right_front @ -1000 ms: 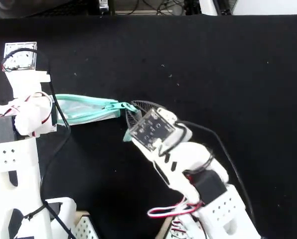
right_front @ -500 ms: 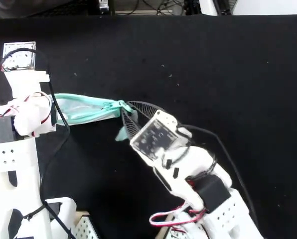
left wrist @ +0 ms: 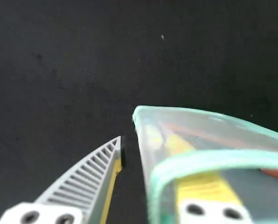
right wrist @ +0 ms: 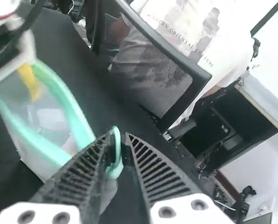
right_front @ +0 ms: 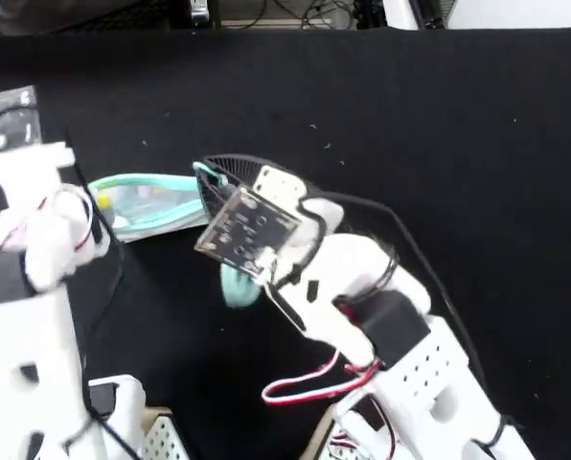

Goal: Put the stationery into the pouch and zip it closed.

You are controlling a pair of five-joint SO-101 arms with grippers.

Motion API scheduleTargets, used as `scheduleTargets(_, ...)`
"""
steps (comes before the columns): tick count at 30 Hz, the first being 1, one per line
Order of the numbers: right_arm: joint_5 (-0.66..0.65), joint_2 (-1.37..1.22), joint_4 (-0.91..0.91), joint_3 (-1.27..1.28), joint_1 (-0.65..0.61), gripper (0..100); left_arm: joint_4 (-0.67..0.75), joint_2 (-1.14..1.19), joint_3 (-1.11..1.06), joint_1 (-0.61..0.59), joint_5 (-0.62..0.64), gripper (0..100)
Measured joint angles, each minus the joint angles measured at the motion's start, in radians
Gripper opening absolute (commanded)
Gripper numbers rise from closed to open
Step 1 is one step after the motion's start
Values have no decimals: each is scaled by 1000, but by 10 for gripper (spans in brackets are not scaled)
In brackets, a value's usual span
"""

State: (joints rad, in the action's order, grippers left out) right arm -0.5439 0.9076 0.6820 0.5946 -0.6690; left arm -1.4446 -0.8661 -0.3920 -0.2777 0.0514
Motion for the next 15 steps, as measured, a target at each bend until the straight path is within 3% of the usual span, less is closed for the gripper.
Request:
scheduleTargets(8, -9, -43, 41, -66, -3, 12, 147, -427, -167, -106, -2, 255)
scheduleTargets(15, -9, -43, -28, -31, -2, 12, 315, -813, -456, -114, -2, 256)
